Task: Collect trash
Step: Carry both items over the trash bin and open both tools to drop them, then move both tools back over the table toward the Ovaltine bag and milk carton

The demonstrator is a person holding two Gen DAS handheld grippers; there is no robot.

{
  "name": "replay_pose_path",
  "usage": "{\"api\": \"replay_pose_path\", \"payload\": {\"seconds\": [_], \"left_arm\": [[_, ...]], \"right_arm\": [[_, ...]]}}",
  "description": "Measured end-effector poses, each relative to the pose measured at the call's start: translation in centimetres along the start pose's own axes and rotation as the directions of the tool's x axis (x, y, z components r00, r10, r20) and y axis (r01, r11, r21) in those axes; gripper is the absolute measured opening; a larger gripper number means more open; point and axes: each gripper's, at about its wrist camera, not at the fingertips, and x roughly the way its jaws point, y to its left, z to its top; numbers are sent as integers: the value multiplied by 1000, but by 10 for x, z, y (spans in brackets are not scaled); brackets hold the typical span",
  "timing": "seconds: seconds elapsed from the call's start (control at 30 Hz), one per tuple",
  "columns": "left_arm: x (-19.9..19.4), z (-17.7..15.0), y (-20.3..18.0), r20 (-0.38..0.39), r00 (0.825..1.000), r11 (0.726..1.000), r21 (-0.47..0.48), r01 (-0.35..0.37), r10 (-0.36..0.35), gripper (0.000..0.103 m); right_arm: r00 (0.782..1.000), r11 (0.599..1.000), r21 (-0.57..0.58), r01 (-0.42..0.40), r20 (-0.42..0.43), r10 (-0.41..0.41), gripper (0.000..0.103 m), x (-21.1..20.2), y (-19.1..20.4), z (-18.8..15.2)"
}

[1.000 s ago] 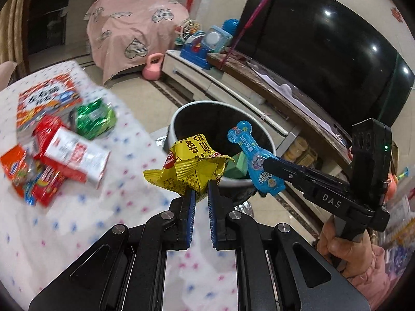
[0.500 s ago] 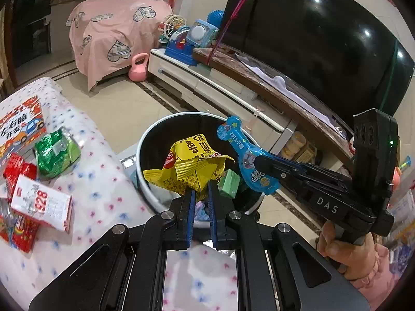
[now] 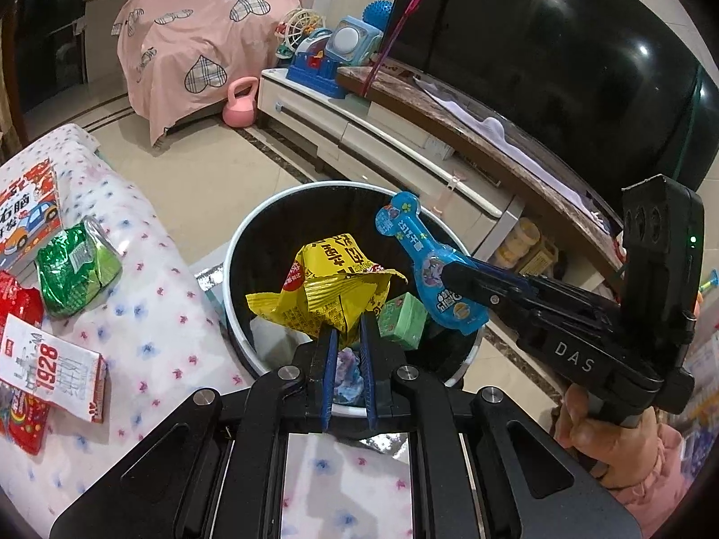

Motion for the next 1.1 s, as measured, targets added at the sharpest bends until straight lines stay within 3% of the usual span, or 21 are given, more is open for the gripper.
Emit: {"api": "replay_pose_path", "payload": {"seconds": [0.07,0.1,0.2,0.33,0.4,0.53,0.6,0.7,0.87,1.1], "left_arm": [[1,0,-1,1,1000,1000,-2,-6,6,11],[1,0,-1,0,1000,1000,-6,-2,2,17],[-4,-1,0,18,1000,1000,-18,-6,7,50],[-11,-3,1,37,999,1000,-17,-20,20,53],[-17,-8,3,51,998,999,-27,-22,24,58],[-33,-23,15,77,995,997,-67,-50,55,75],[-42,-33,23,83,994,994,-85,-67,74,77],[-55,-50,39,85,992,989,-125,-84,95,78],[-79,-78,65,91,987,975,-188,-115,134,78],[-116,-114,103,102,975,948,-274,-161,195,81]], "right_arm": [[1000,1000,2,5,-4,-5,14,2,-2,0],[1000,1000,4,5,-7,-4,14,4,-3,0],[1000,1000,14,7,-13,-7,18,7,-6,0],[1000,999,45,1,-6,-1,25,6,-10,0],[1000,999,48,8,6,-8,43,3,-9,0],[999,998,58,-4,40,2,61,-7,-4,-3],[998,998,65,-22,59,18,79,-13,1,-7],[996,997,66,-44,84,38,90,-20,11,-12],[992,995,46,-84,99,79,94,-28,36,-23],[986,988,-9,-157,57,157,95,-22,80,-40]]}}
